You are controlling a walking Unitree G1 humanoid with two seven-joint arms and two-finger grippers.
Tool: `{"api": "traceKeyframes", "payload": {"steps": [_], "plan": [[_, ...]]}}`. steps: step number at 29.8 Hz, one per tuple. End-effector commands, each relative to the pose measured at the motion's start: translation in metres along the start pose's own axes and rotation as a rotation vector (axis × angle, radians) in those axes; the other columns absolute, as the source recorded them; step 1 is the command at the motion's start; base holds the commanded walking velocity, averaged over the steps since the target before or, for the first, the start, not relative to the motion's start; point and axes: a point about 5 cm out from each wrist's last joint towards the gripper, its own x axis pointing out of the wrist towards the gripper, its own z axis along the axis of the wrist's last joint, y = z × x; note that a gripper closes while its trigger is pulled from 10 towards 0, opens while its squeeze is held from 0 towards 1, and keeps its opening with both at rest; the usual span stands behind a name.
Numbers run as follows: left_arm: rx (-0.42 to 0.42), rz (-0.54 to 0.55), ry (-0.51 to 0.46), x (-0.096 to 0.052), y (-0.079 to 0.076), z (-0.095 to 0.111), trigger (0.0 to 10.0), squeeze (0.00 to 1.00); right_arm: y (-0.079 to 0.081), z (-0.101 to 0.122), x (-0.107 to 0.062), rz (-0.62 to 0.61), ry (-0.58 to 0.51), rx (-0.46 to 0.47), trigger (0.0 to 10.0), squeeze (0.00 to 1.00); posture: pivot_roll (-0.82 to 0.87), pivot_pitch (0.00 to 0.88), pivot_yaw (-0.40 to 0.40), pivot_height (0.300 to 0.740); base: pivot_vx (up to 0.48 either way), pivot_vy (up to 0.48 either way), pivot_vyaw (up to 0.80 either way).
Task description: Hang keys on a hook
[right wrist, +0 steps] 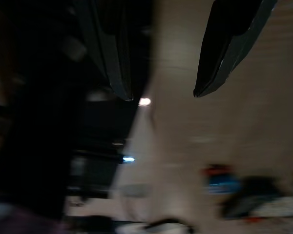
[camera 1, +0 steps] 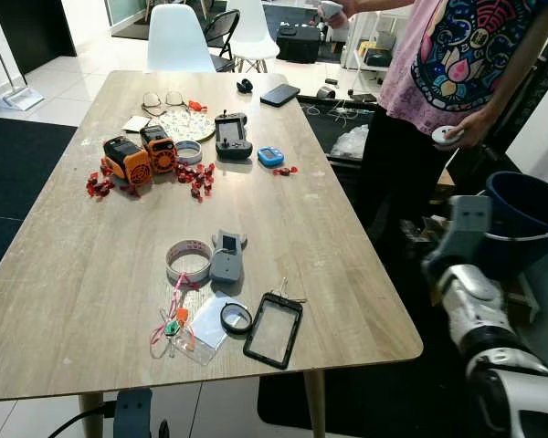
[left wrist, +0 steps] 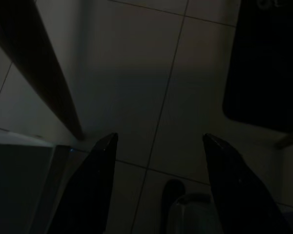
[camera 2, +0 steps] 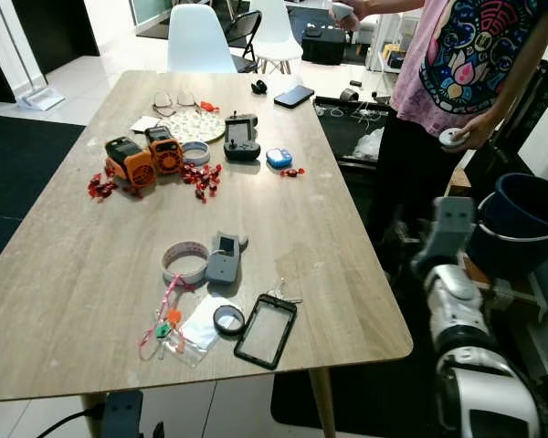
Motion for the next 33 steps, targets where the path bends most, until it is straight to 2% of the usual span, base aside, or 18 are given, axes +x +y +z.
{"api": "traceKeyframes", "payload": {"steps": [1, 4, 6, 9, 15, 17, 18, 19, 20, 23, 24, 26, 27, 28, 29, 30, 31, 33], "plan": [[0.004, 0.013, 0.009, -0.002, 0.006, -0.003, 10.0, 0.0, 0.012, 0.007, 0.006, 0.099, -0.02, 0.003, 10.0, 0.0, 0.07, 0.053, -0.055, 0.74, 0.0, 0.0, 0.0], [0.003, 0.013, 0.009, -0.002, 0.006, -0.003, 10.0, 0.0, 0.021, 0.007, 0.008, 0.153, -0.021, 0.002, 10.0, 0.0, 0.07, 0.055, -0.055, 0.74, 0.0, 0.0, 0.0], [0.003, 0.013, 0.009, -0.002, 0.006, -0.003, 10.0, 0.0, 0.041, 0.004, 0.012, 0.26, -0.008, -0.013, 10.0, 0.0, 0.07, 0.056, -0.054, 0.74, 0.0, 0.0, 0.0], [0.002, 0.013, 0.009, -0.002, 0.006, -0.003, 10.0, 0.0, 0.049, 0.001, 0.013, 0.287, -0.001, -0.02, 10.0, 0.0, 0.07, 0.056, -0.053, 0.74, 0.0, 0.0, 0.0], [0.002, 0.011, 0.008, -0.002, 0.006, -0.002, 10.0, 0.0, 0.081, -0.024, 0.006, 0.41, 0.053, -0.045, 10.0, 0.02, 0.07, 0.061, -0.051, 0.74, 0.0, 0.0, 0.0], [0.003, 0.011, 0.008, -0.001, 0.006, -0.002, 10.0, 0.0, 0.086, -0.027, 0.004, 0.435, 0.056, -0.049, 10.0, 0.02, 0.07, 0.061, -0.05, 0.74, 0.0, 0.0, 0.0], [0.003, 0.011, 0.008, -0.001, 0.006, -0.002, 10.0, 0.0, 0.093, -0.03, 0.002, 0.473, 0.059, -0.055, 10.0, 0.27, 0.07, 0.061, -0.05, 0.74, 0.0, 0.0, 0.0], [0.003, 0.011, 0.008, -0.001, 0.006, -0.002, 10.0, 0.0, 0.093, -0.03, 0.002, 0.473, 0.059, -0.055, 10.0, 0.27, 0.07, 0.061, -0.05, 0.74, 0.0, 0.0, 0.0], [0.003, 0.011, 0.008, -0.001, 0.006, -0.002, 10.0, 0.0, 0.098, -0.033, -0.001, 0.499, 0.06, -0.064, 10.0, 0.33, 0.07, 0.061, -0.051, 0.74, 0.0, 0.0, 0.0], [0.003, 0.011, 0.009, -0.001, 0.006, -0.002, 10.0, 0.0, 0.102, -0.034, -0.002, 0.513, 0.053, -0.072, 10.0, 0.31, 0.07, 0.061, -0.051, 0.74, 0.0, 0.0, 0.0], [0.002, 0.012, 0.011, -0.001, 0.006, -0.002, 10.0, 0.0, 0.105, -0.035, -0.003, 0.519, 0.042, -0.073, 10.0, 0.23, 0.07, 0.061, -0.051, 0.74, 0.0, 0.0, 0.0], [0.002, 0.012, 0.011, -0.001, 0.006, -0.002, 10.0, 0.0, 0.105, -0.035, -0.003, 0.519, 0.042, -0.073, 10.0, 0.23, 0.07, 0.061, -0.051, 0.74, 0.0, 0.0, 0.0], [0.002, 0.012, 0.012, -0.001, 0.006, -0.003, 10.0, 0.0, 0.106, -0.034, -0.004, 0.519, 0.03, -0.07, 10.0, 0.16, 0.07, 0.061, -0.051, 0.74, 0.0, 0.0, 0.0], [0.002, 0.012, 0.012, -0.001, 0.006, -0.003, 10.0, 0.0, 0.106, -0.034, -0.004, 0.519, 0.03, -0.07, 10.0, 0.16, 0.07, 0.061, -0.051, 0.74, 0.0, 0.0, 0.0], [0.002, 0.012, 0.015, -0.001, 0.006, -0.003, 10.0, 0.0, 0.107, -0.034, -0.004, 0.519, 0.018, -0.063, 10.0, 0.07, 0.07, 0.06, -0.05, 0.74, 0.0, 0.0, 0.0], [0.002, 0.012, 0.015, -0.001, 0.006, -0.003, 10.0, 0.0, 0.107, -0.034, -0.004, 0.519, 0.018, -0.063, 10.0, 0.07, 0.07, 0.06, -0.05, 0.74, 0.0, 0.0, 0.0], [0.001, 0.011, 0.018, -0.002, 0.006, -0.004, 10.0, 0.0, 0.11, -0.035, -0.006, 0.529, 0.016, -0.065, 10.0, 0.0, 0.07, 0.061, -0.051, 0.74, 0.0, 0.0, 0.0], [0.001, 0.01, 0.024, -0.002, 0.006, -0.005, 10.0, 0.0, 0.114, -0.039, -0.008, 0.547, 0.025, -0.072, 10.0, 0.0, 0.06, 0.063, -0.051, 0.74, 0.0, 0.0, 0.0]]}}
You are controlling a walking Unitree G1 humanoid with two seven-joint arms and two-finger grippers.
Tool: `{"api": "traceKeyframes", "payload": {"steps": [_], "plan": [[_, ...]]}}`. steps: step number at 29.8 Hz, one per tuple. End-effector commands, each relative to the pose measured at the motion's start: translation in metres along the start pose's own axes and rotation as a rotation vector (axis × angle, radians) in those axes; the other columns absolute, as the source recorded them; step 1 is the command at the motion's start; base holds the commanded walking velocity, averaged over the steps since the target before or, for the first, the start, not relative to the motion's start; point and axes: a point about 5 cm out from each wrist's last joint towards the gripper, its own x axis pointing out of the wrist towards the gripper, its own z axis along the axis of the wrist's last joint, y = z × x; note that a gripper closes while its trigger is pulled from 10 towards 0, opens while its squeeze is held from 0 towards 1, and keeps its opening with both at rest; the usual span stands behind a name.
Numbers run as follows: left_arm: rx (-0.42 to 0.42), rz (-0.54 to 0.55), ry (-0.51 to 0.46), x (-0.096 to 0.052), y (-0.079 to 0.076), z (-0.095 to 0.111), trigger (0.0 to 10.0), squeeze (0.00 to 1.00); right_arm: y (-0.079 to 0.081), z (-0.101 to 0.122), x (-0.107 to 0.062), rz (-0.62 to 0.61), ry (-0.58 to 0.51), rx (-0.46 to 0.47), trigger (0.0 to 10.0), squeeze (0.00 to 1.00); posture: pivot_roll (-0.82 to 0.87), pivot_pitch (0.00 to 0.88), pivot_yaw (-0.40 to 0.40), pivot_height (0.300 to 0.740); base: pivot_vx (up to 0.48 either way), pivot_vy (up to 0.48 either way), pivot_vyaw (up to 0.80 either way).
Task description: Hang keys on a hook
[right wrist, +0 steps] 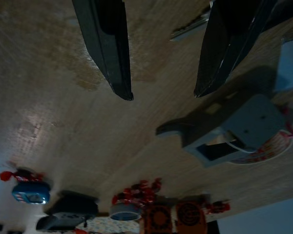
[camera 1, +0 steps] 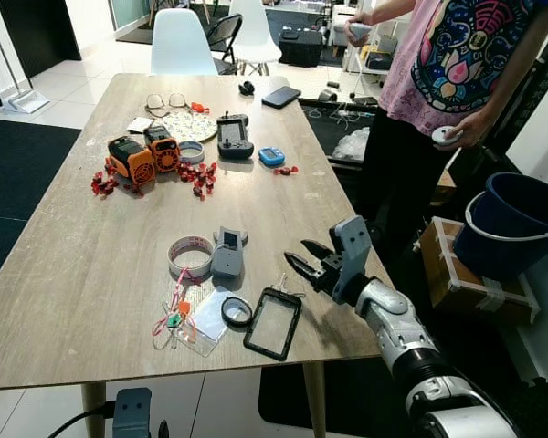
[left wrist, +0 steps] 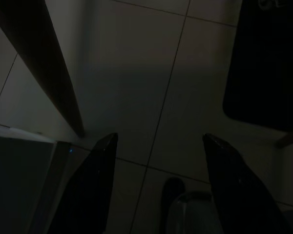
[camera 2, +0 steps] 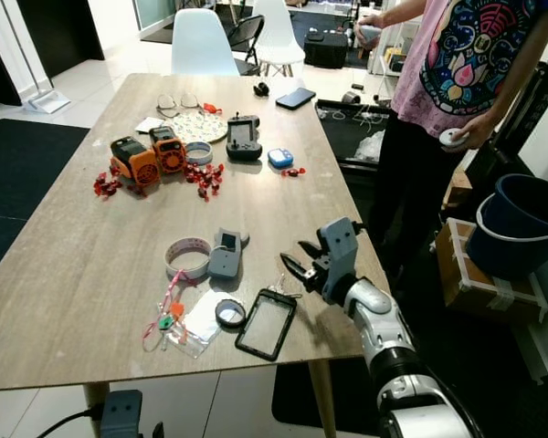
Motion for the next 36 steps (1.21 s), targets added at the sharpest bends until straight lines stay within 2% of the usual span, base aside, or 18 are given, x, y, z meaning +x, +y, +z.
{"api": "traceKeyframes", "payload": {"steps": [1, 19, 36], "plan": [[0.005, 0.01, 0.022, -0.002, 0.006, -0.005, 10.0, 0.0, 0.004, -0.004, -0.002, 0.016, 0.014, -0.015, 10.0, 0.0, 0.06, 0.063, -0.051, 0.74, 0.0, 0.0, 0.0], [0.002, 0.013, 0.034, -0.002, 0.006, -0.007, 10.0, 0.0, 0.021, -0.015, -0.005, 0.085, 0.076, -0.057, 10.0, 0.0, 0.07, 0.064, -0.055, 0.74, 0.0, 0.0, 0.0], [0.004, 0.01, 0.038, -0.003, 0.006, -0.008, 10.0, 0.0, 0.027, -0.027, -0.017, 0.066, 0.104, -0.034, 10.0, 0.0, 0.07, 0.057, -0.055, 0.74, 0.0, 0.0, 0.0]]}}
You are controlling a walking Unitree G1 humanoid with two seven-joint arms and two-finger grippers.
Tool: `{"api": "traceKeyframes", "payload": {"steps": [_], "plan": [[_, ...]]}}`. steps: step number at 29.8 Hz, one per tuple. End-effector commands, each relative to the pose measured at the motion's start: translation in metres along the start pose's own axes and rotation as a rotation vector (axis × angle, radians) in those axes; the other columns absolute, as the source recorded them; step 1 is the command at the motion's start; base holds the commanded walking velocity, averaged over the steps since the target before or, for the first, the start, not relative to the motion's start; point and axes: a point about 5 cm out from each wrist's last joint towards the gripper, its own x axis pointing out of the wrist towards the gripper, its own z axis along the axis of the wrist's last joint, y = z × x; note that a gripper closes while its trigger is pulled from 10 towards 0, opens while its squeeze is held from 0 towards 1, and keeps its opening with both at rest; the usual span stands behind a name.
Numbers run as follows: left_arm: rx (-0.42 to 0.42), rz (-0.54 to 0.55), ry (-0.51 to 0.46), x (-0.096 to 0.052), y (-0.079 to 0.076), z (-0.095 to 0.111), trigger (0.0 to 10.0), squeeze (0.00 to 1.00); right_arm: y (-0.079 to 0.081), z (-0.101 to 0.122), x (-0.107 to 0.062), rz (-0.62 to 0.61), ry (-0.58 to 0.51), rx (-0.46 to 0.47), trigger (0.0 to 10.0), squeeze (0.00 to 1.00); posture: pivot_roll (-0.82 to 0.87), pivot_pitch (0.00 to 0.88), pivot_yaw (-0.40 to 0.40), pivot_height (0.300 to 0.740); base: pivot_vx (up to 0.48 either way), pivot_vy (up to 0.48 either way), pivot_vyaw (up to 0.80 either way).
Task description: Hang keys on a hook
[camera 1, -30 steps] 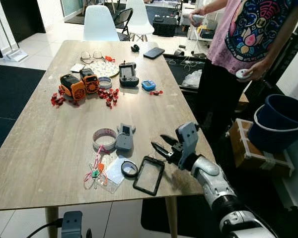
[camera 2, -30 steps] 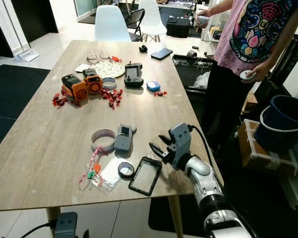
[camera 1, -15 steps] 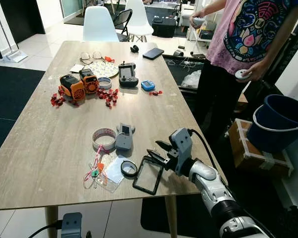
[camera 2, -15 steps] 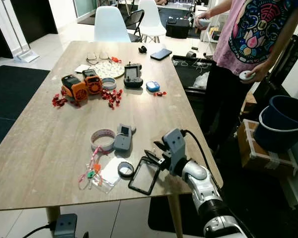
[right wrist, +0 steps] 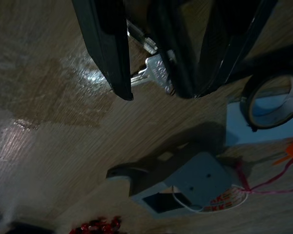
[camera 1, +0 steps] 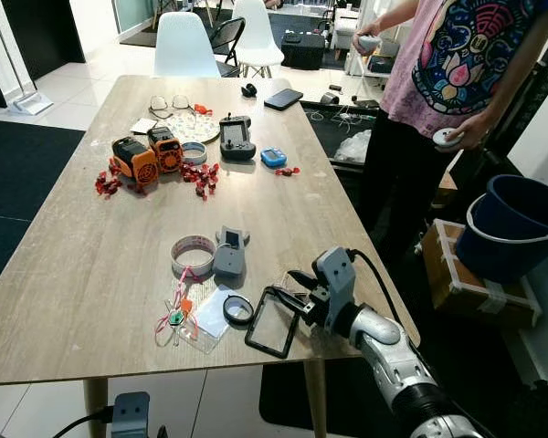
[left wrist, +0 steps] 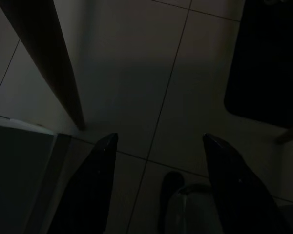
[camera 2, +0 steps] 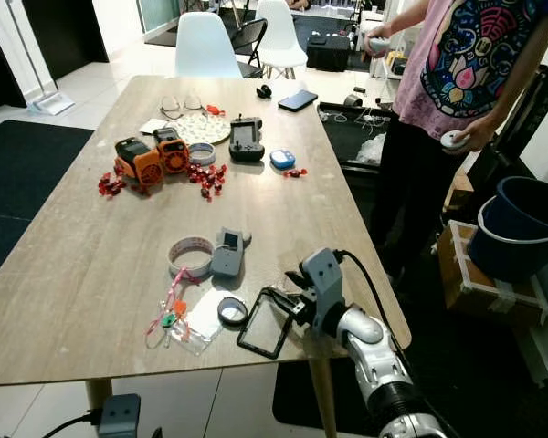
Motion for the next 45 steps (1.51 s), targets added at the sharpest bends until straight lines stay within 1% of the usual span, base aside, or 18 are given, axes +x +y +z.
{"api": "traceKeyframes", "payload": {"steps": [1, 18, 22, 35, 36, 38, 39, 40, 41, 42, 43, 44, 45], "plan": [[0.017, 0.004, 0.013, -0.0012, 0.0051, -0.0025, 10.0, 0.0, 0.0011, -0.0022, -0.0022, -0.002, 0.013, -0.001, 10.0, 0.0, 0.06, 0.056, -0.053, 0.74, 0.0, 0.0, 0.0], [0.018, 0.001, 0.002, -0.0007, 0.0035, -0.0007, 10.0, 0.0, -0.001, -0.0031, -0.0024, -0.037, 0.033, 0.011, 10.0, 0.0, 0.07, 0.06, -0.054, 0.74, 0.0, 0.0, 0.0], [0.018, 0.003, 0.0, -0.0009, 0.0035, -0.0006, 10.0, 0.0, -0.0014, -0.006, -0.0017, -0.063, 0.052, 0.045, 10.0, 0.0, 0.07, 0.063, -0.051, 0.74, 0.0, 0.0, 0.0], [0.018, 0.005, 0.006, -0.0003, 0.0054, -0.0003, 10.0, 0.0, -0.0011, -0.0082, -0.0002, -0.077, 0.077, 0.08, 10.0, 0.0, 0.07, 0.064, -0.051, 0.74, 0.0, 0.0, 0.0], [0.018, 0.005, 0.011, -0.0005, 0.0054, -0.0011, 10.0, 0.0, -0.0013, -0.0083, -0.0002, -0.079, 0.08, 0.085, 9.2, 0.0, 0.07, 0.064, -0.051, 0.74, 0.0, 0.0, 0.0], [0.018, 0.006, 0.016, -0.0007, 0.0055, -0.002, 10.0, 0.0, -0.0015, -0.0085, -0.0002, -0.081, 0.082, 0.09, 9.2, 0.0, 0.07, 0.064, -0.051, 0.74, 0.0, 0.0, 0.0], [0.018, 0.006, 0.018, -0.0007, 0.0055, -0.0023, 10.0, 0.0, -0.0015, -0.0085, -0.0002, -0.082, 0.083, 0.092, 7.8, 0.0, 0.07, 0.064, -0.051, 0.74, 0.0, 0.0, 0.0], [0.018, 0.006, 0.018, -0.0007, 0.0055, -0.0023, 10.0, 0.0, -0.0015, -0.0085, -0.0002, -0.082, 0.083, 0.092, 7.8, 0.0, 0.07, 0.064, -0.051, 0.74, 0.0, 0.0, 0.0], [0.018, 0.006, 0.02, -0.0007, 0.0055, -0.0024, 10.0, 0.0, -0.0017, -0.0086, -0.0002, -0.083, 0.084, 0.094, 5.3, 0.0, 0.07, 0.064, -0.052, 0.74, 0.0, 0.0, 0.0], [0.018, 0.006, 0.02, -0.0007, 0.0055, -0.0024, 10.0, 0.0, -0.0017, -0.0086, -0.0002, -0.083, 0.084, 0.094, 5.3, 0.0, 0.07, 0.064, -0.052, 0.74, 0.0, 0.0, 0.0], [0.017, 0.007, 0.023, -0.0007, 0.0057, -0.0027, 10.0, 0.0, -0.002, -0.0088, 0.0, -0.087, 0.087, 0.099, 3.9, 0.0, 0.07, 0.064, -0.052, 0.74, 0.0, 0.0, 0.0], [0.017, 0.007, 0.023, -0.0007, 0.0058, -0.0027, 10.0, 0.0, -0.0022, -0.0088, 0.0, -0.089, 0.088, 0.1, 3.1, 0.0, 0.07, 0.064, -0.052, 0.74, 0.0, 0.0, 0.0], [0.017, 0.007, 0.023, -0.0007, 0.0058, -0.0027, 10.0, 0.0, -0.0022, -0.0088, 0.0, -0.089, 0.088, 0.1, 3.1, 0.0, 0.07, 0.064, -0.052, 0.74, 0.0, 0.0, 0.0]]}}
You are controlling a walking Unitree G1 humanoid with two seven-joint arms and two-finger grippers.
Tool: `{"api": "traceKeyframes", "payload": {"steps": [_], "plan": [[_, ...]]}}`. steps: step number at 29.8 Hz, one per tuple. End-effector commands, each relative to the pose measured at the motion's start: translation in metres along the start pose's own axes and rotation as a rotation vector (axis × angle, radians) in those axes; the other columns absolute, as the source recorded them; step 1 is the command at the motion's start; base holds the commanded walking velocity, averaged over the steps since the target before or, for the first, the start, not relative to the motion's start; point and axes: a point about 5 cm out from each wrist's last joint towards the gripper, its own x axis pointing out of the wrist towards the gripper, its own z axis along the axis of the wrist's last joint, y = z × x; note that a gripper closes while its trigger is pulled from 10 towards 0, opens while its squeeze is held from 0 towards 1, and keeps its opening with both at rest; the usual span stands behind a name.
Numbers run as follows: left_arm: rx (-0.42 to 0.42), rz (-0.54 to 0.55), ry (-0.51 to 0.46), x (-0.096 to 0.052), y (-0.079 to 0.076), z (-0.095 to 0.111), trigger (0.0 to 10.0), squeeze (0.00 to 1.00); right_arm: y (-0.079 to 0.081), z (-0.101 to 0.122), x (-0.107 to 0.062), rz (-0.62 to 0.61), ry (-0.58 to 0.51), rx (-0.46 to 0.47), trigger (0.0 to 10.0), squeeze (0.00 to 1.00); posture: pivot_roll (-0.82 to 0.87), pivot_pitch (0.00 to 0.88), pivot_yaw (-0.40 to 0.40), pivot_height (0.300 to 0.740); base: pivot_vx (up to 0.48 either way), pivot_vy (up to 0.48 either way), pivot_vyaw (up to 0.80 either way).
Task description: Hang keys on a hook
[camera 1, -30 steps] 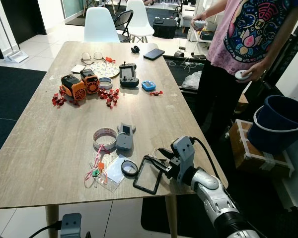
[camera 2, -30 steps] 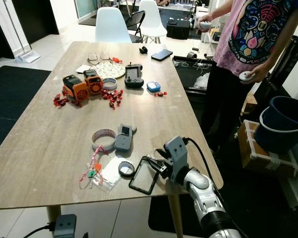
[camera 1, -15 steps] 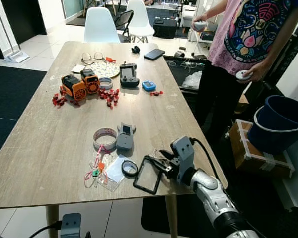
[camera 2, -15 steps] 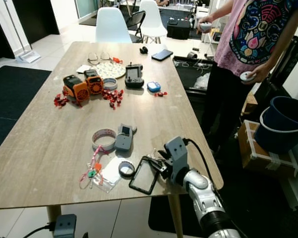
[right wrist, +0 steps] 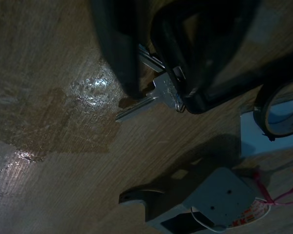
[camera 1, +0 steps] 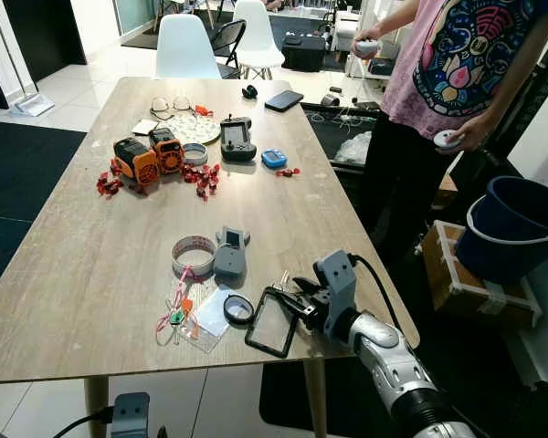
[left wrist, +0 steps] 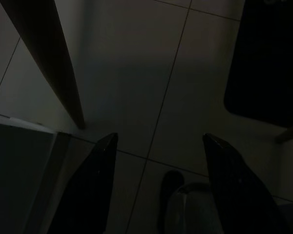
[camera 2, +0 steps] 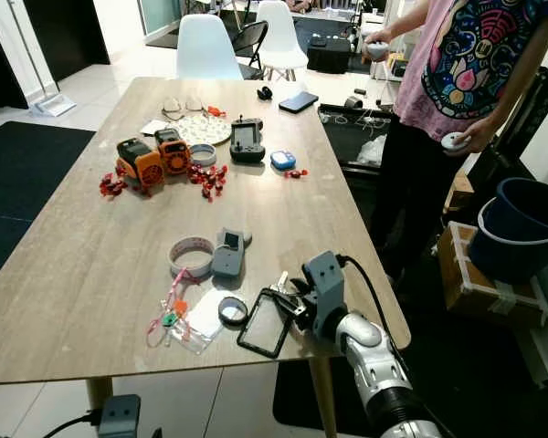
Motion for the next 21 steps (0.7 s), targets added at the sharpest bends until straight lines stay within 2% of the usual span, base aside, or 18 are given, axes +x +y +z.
{"api": "traceKeyframes", "payload": {"steps": [1, 2, 3, 4, 17, 18, 20, 21], "plan": [[0.018, 0.007, 0.016, 0.0, 0.006, -0.002, 10.0, 0.0, -0.002, -0.002, -0.001, -0.016, 0.018, 0.014, 2.0, 0.0, 0.07, 0.065, -0.053, 0.74, 0.0, 0.0, 0.0], [0.017, 0.007, 0.017, 0.0, 0.006, -0.002, 10.0, 0.0, -0.003, -0.002, -0.001, -0.019, 0.019, 0.014, 0.7, 0.0, 0.07, 0.066, -0.054, 0.74, 0.0, 0.0, 0.0], [0.017, 0.007, 0.017, 0.0, 0.006, -0.002, 10.0, 0.0, -0.003, -0.002, -0.001, -0.019, 0.019, 0.014, 0.7, 0.0, 0.07, 0.066, -0.054, 0.74, 0.0, 0.0, 0.0], [0.017, 0.007, 0.017, 0.0, 0.006, -0.002, 10.0, 0.0, -0.003, -0.002, -0.001, -0.024, 0.02, 0.015, 0.0, 0.0, 0.07, 0.065, -0.053, 0.74, 0.0, 0.0, 0.0], [0.019, 0.005, 0.022, 0.0, 0.006, -0.002, 10.0, 0.0, -0.007, 0.0, -0.002, -0.05, 0.014, 0.021, 0.0, 0.0, 0.06, 0.065, -0.052, 0.74, 0.0, 0.0, 0.0], [0.021, 0.004, 0.022, 0.0, 0.006, -0.002, 10.0, 0.0, -0.009, 0.006, -0.002, -0.069, -0.022, 0.018, 0.0, 0.0, 0.06, 0.067, -0.051, 0.74, 0.0, 0.0, 0.0], [0.021, 0.004, 0.022, 0.0, 0.006, -0.002, 10.0, 0.0, -0.009, 0.006, -0.002, -0.069, -0.022, 0.018, 0.0, 0.0, 0.06, 0.067, -0.051, 0.74, 0.0, 0.0, 0.0], [0.022, 0.003, 0.022, 0.0, 0.005, -0.002, 10.0, 0.0, -0.014, 0.016, -0.002, -0.101, -0.089, 0.023, 0.0, 0.0, 0.06, 0.066, -0.051, 0.74, 0.0, 0.0, 0.0]]}}
